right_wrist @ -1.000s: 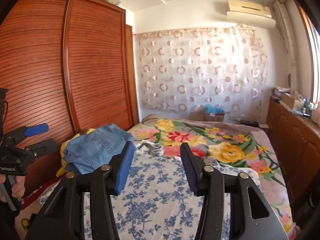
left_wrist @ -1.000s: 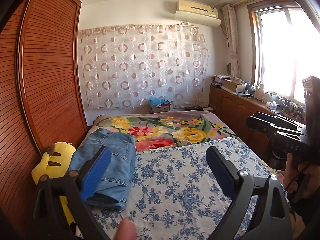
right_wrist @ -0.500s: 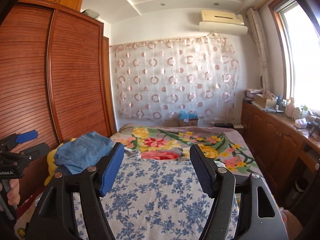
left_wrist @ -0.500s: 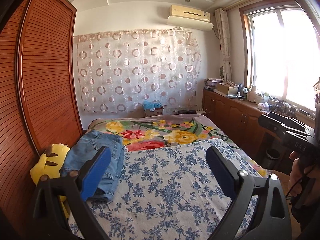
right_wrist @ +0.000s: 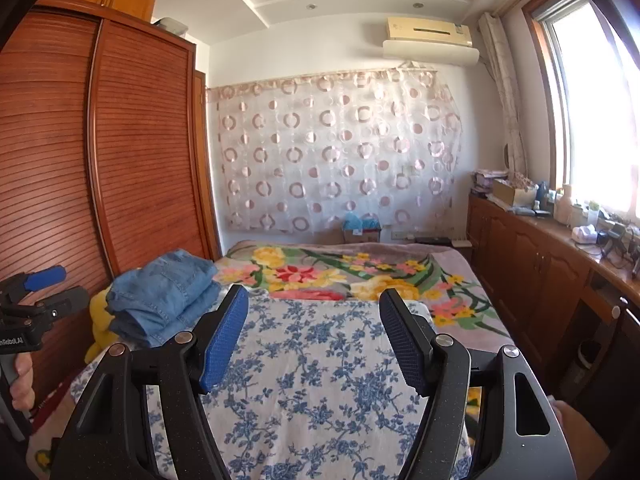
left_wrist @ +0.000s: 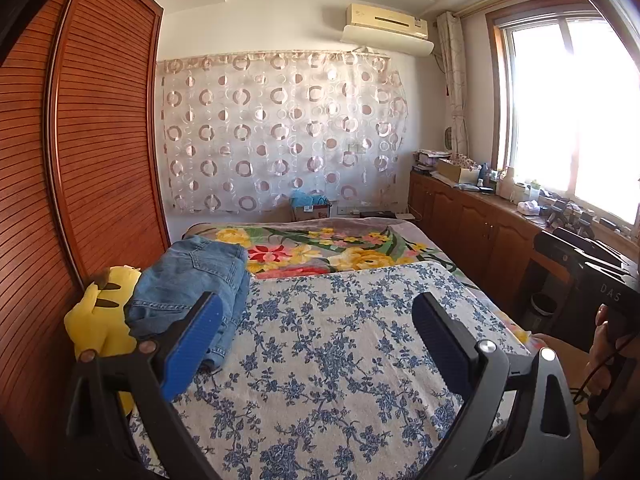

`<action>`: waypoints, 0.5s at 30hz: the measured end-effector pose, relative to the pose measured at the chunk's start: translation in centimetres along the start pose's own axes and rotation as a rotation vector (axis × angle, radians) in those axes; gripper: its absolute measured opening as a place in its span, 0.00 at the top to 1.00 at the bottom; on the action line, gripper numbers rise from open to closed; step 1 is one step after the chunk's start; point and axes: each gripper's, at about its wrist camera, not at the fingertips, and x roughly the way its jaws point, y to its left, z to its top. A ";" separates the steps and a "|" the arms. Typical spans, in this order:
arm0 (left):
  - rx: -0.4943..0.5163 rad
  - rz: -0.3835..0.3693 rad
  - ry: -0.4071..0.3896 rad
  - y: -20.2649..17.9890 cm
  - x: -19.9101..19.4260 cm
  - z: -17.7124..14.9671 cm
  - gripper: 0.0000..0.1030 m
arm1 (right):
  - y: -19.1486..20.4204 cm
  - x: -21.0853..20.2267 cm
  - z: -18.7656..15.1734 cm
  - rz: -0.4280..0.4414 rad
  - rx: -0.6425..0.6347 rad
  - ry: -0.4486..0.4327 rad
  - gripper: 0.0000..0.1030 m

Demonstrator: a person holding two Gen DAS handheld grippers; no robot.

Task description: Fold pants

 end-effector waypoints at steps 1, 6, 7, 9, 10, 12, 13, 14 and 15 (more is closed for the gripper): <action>-0.001 0.003 0.002 0.1 -0.1 -0.2 0.06 | 0.1 -0.1 -0.2 -0.002 -0.001 0.000 0.32; -0.002 0.018 0.015 0.4 -0.1 -1.0 0.06 | 0.9 -0.3 -1.3 -0.013 -0.023 0.010 0.32; -0.001 0.018 0.020 0.4 0.1 -1.0 0.06 | 1.1 -0.3 -1.6 -0.013 -0.023 0.015 0.32; 0.000 0.023 0.026 0.4 0.2 -1.2 0.06 | 1.2 -0.2 -2.0 -0.015 -0.025 0.019 0.32; 0.001 0.026 0.029 0.4 0.2 -1.4 0.06 | 1.3 -0.2 -2.1 -0.014 -0.025 0.022 0.32; 0.003 0.029 0.033 0.5 0.3 -1.6 0.06 | 1.2 0.0 -2.5 -0.008 -0.022 0.031 0.32; 0.001 0.030 0.035 0.5 0.4 -1.7 0.06 | 1.1 0.0 -2.5 -0.007 -0.021 0.033 0.32; -0.001 0.030 0.036 0.6 0.4 -1.7 0.06 | 1.1 0.1 -2.6 -0.006 -0.020 0.035 0.32; -0.003 0.030 0.037 0.6 0.4 -1.7 0.06 | 1.1 0.1 -2.6 -0.006 -0.018 0.037 0.32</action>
